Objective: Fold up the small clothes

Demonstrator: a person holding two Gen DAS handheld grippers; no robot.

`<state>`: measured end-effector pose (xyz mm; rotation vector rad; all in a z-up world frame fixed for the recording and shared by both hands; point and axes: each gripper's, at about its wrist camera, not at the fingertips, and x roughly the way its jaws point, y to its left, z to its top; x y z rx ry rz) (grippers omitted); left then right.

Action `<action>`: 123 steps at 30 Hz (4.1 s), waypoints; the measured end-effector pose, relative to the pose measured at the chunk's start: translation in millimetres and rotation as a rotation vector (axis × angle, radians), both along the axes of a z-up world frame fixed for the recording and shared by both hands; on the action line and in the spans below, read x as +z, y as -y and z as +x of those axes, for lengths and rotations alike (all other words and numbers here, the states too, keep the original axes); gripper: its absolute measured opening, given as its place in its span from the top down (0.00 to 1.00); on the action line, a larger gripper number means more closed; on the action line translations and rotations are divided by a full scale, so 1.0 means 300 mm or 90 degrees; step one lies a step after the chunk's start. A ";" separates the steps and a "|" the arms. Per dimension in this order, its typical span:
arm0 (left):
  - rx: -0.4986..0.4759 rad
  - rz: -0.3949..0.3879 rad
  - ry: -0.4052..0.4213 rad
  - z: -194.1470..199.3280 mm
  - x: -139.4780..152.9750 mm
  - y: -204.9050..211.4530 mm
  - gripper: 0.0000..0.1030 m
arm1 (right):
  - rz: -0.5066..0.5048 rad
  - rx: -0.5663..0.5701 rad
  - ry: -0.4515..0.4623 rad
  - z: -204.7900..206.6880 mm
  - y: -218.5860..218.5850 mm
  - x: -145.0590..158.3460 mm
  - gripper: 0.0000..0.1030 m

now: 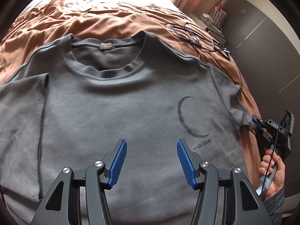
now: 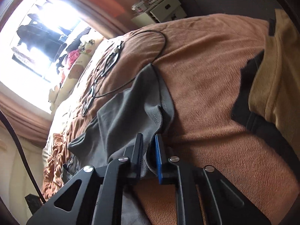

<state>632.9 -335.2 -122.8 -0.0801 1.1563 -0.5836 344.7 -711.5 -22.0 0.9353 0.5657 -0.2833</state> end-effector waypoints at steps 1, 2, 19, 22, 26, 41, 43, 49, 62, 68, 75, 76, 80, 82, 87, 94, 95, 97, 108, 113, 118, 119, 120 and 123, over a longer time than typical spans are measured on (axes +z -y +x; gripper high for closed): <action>-0.005 -0.001 0.001 0.001 0.001 0.021 0.44 | -0.001 0.009 0.005 0.005 0.006 0.008 0.97; -0.012 -0.004 0.000 0.001 0.001 0.043 0.44 | -0.004 0.018 0.009 0.002 0.012 0.015 0.98; -0.082 -0.049 -0.028 -0.002 -0.036 0.405 0.80 | -0.126 0.079 -0.072 0.090 0.048 0.104 1.00; -0.088 -0.048 -0.026 -0.004 -0.045 0.437 0.80 | -0.120 0.087 -0.107 0.125 0.076 0.049 0.57; -0.089 -0.047 -0.027 0.004 -0.059 0.462 0.80 | -0.118 0.087 -0.116 0.177 0.112 0.012 0.34; -0.109 -0.058 -0.035 0.047 -0.103 0.605 0.88 | -0.100 0.162 -0.163 0.376 0.160 -0.056 0.98; -0.118 -0.058 -0.037 0.055 -0.108 0.635 0.88 | -0.121 0.171 -0.144 0.379 0.154 -0.017 0.98; -0.129 -0.071 -0.054 0.062 -0.131 0.697 0.90 | -0.160 0.193 -0.101 0.385 0.124 0.087 0.98; -0.131 -0.133 -0.093 0.048 -0.141 0.725 0.93 | -0.196 0.282 -0.025 0.335 0.012 0.240 0.98; -0.101 -0.135 -0.081 0.075 -0.077 0.596 0.93 | -0.216 0.314 -0.025 0.371 -0.066 0.258 0.98; -0.045 -0.100 -0.048 0.120 0.003 0.400 0.93 | -0.225 0.364 -0.046 0.426 -0.202 0.248 0.98; -0.037 -0.093 -0.044 0.121 0.013 0.365 0.93 | -0.227 0.373 -0.049 0.434 -0.225 0.242 0.98; -0.009 -0.082 -0.041 0.138 0.038 0.266 0.93 | -0.228 0.406 -0.067 0.477 -0.317 0.209 0.98; 0.007 -0.076 -0.039 0.137 0.051 0.215 0.93 | -0.222 0.430 -0.074 0.503 -0.361 0.184 0.98; 0.029 -0.066 -0.038 0.143 0.073 0.118 0.93 | -0.211 0.456 -0.101 0.533 -0.416 0.163 0.46; 0.024 -0.054 -0.039 0.153 0.059 0.118 0.77 | -0.216 0.379 -0.080 0.489 -0.329 0.183 0.40; 0.021 -0.052 -0.036 0.150 0.054 0.125 0.71 | -0.216 0.368 -0.083 0.488 -0.317 0.174 0.40; 0.010 -0.045 -0.026 0.143 0.045 0.148 0.69 | -0.212 0.343 -0.098 0.484 -0.285 0.150 0.40; -0.093 -0.029 0.015 0.097 0.007 0.360 0.69 | -0.180 0.288 -0.150 0.440 -0.206 -0.027 0.52; -0.133 0.004 0.043 0.081 -0.015 0.447 0.68 | -0.123 0.297 -0.137 0.422 -0.187 -0.104 0.54; -0.153 0.033 0.066 0.078 -0.042 0.516 0.68 | -0.101 0.273 -0.108 0.398 -0.185 -0.136 0.70; -0.159 0.039 0.076 0.076 -0.045 0.530 0.67 | -0.096 0.270 -0.102 0.393 -0.184 -0.143 0.71; -0.166 0.048 0.086 0.074 -0.048 0.548 0.67 | -0.102 0.269 -0.106 0.395 -0.191 -0.148 0.73; -0.166 0.080 0.101 0.083 -0.072 0.594 0.66 | -0.124 0.280 -0.118 0.402 -0.205 -0.130 0.75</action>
